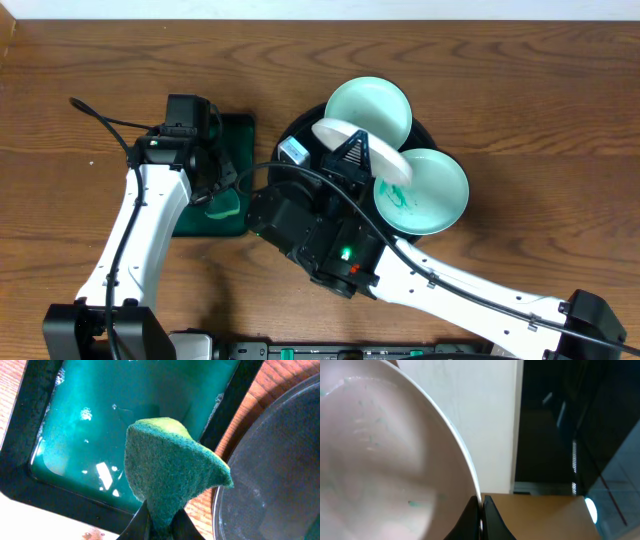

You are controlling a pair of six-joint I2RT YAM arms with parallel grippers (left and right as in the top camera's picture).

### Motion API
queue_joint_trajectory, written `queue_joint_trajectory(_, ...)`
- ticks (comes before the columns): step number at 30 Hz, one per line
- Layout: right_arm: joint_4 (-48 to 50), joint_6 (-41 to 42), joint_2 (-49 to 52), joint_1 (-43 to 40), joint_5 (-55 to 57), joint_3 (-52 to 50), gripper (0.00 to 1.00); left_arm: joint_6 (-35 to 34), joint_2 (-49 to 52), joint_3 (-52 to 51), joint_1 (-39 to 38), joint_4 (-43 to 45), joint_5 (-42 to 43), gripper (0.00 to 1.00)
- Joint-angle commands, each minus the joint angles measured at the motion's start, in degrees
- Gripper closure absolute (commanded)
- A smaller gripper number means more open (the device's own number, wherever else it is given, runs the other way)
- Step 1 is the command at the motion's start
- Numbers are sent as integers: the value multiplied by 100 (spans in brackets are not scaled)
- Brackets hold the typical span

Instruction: Clean dirty plates on tray and stack at the side

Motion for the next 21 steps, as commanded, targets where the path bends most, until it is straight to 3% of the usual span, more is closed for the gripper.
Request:
queue_joint_trajectory(1,-15,256,48,-162,221,-20,99,33,55,-59,15,-42,-85,93)
queue_joint_trajectory(21,-33,72,48,-72,459,-17,99,33,55,-59,15,-52,-85,93)
